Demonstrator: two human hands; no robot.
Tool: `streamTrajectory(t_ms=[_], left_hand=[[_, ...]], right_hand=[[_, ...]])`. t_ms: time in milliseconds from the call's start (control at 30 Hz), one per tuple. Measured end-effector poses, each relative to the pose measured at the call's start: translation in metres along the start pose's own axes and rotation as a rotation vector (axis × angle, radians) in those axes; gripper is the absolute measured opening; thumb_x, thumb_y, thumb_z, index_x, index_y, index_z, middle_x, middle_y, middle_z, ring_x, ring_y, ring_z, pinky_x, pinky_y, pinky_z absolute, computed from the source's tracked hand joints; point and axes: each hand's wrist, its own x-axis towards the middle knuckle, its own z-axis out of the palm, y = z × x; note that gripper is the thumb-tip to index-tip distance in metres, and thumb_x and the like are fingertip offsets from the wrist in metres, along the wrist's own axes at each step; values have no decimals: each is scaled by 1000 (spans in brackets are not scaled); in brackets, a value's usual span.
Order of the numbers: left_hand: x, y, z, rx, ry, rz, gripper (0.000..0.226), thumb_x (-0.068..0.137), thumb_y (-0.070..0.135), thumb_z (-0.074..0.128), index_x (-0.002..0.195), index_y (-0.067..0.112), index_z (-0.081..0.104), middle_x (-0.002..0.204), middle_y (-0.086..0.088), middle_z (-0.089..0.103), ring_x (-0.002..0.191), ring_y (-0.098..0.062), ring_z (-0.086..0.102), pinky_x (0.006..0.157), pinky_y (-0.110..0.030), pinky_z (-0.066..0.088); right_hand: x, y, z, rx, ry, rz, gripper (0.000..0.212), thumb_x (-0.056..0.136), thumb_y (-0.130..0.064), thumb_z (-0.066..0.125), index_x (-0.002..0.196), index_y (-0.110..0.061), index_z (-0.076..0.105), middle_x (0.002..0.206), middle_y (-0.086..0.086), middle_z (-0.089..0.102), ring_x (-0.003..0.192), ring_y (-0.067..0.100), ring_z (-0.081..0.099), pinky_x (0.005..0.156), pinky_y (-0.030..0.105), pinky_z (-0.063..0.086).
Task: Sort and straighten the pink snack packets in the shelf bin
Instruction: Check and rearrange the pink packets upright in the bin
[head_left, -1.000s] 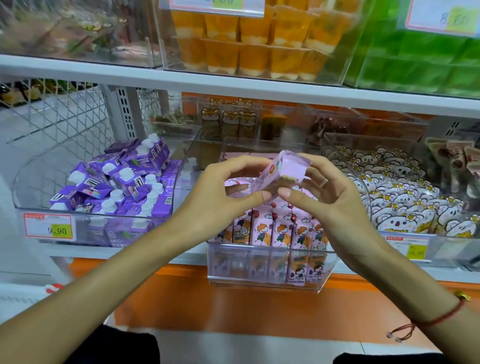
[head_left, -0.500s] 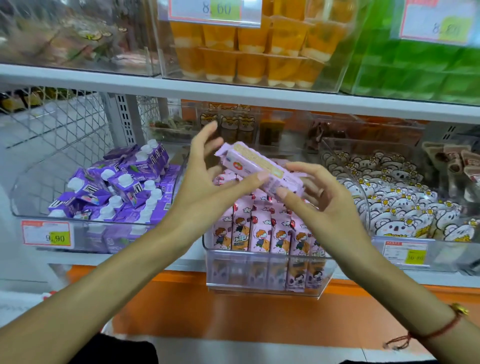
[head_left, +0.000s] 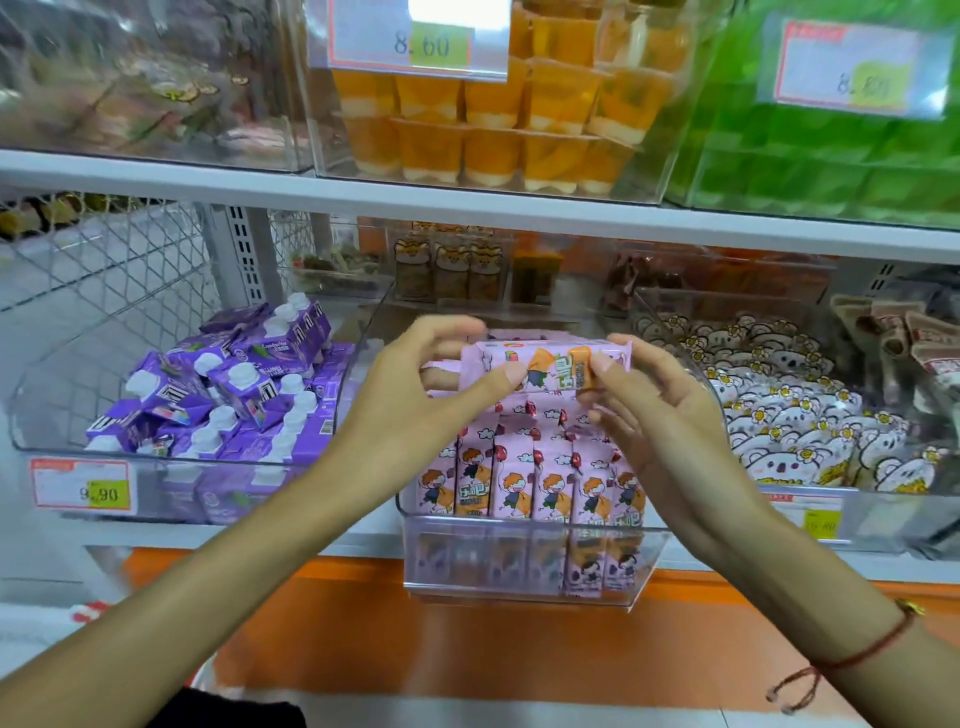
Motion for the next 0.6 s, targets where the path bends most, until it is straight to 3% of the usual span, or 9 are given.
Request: streamTrajectory(t_ms=[133,167,233,300,367,433,500,600], left_hand=[[4,-4,-2,50,28,50,33,70,49,65,99,33,64,98,13,68,92,-5,66,82,-26,56],[8,-7,-4,52,78,69,32,73,47,65,100,30,63,98,12,67,92,-4,65,81,-25,56],[17,-12,-9,86,192,128,27,80,35,69,103,23,60,96,17,64,87,10,61,74,-9,49],[28,-16,-13,145,237,148,27,82,28,72,104,22,58,98,18,63,86,14,60,72,-5,45],[39,-19,-13,222,205,125,30,80,30,75,105,24,58,97,15,64,87,5,61,75,-12,50],[48,-21,-9,319,154,120,32,79,32,76,105,23,59,91,19,62,83,0,60,71,-12,50],[53,-24,-4,444,91,130,33,81,35,74,107,22,59,91,17,61,82,-5,60,64,-8,45],[60,-26,-3,631,-23,142,36,83,34,72,113,19,60,111,3,65,97,-15,62,78,-29,52]], right_hand=[[1,4,0,-128,-45,17,51,80,-30,69,127,-23,51,109,-3,68,89,5,68,74,17,54],[1,7,1,-250,-53,-21,47,83,-26,69,125,-29,48,114,-5,63,92,2,67,75,15,53],[0,13,-2,-555,-94,-138,50,88,-20,66,128,-34,40,119,-11,55,100,-1,60,80,12,50],[-2,20,-4,-846,-188,-242,52,90,-26,63,136,-31,39,128,-12,50,117,2,49,95,19,44],[-4,27,-7,-1094,-313,-331,51,93,-34,57,140,-26,40,136,-9,46,127,8,40,104,24,35],[-5,32,-8,-1310,-401,-416,47,96,-42,48,140,-24,43,137,-7,48,127,11,39,102,21,27],[-5,33,-8,-1380,-421,-436,46,98,-43,42,140,-25,44,136,-8,51,123,11,41,99,20,24],[-5,31,-7,-1367,-421,-411,45,98,-41,43,140,-26,44,139,-9,50,127,11,40,104,22,24]])
